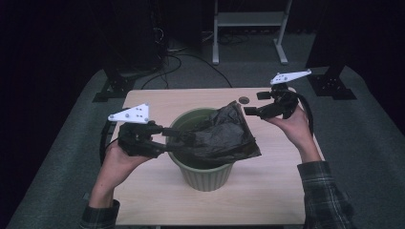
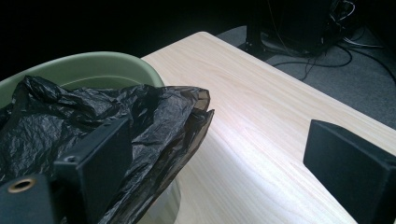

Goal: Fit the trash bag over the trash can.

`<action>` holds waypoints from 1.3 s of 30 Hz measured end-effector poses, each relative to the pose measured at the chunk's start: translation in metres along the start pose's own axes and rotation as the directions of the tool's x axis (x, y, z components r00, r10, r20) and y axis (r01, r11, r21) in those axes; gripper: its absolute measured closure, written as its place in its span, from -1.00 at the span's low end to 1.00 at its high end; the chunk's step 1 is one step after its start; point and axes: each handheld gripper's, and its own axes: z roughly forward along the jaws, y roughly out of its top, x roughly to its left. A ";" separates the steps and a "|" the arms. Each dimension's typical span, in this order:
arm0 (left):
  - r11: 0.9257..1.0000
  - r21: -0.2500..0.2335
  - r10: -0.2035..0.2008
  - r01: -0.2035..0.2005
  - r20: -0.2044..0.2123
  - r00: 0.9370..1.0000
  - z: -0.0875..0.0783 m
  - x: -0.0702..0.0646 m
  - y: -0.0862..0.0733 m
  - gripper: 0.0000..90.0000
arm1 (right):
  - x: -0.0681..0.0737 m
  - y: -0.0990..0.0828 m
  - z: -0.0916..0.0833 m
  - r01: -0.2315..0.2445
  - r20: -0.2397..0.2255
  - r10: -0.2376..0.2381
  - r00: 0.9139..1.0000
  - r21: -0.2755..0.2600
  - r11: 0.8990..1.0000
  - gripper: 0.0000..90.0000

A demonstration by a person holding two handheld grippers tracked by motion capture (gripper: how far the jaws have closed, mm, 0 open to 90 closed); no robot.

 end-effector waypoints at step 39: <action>0.996 0.037 0.073 -0.082 0.200 0.977 0.115 -0.013 0.054 0.15 | 0.002 0.009 0.000 0.007 -0.007 -0.007 1.000 -0.001 1.000 -0.85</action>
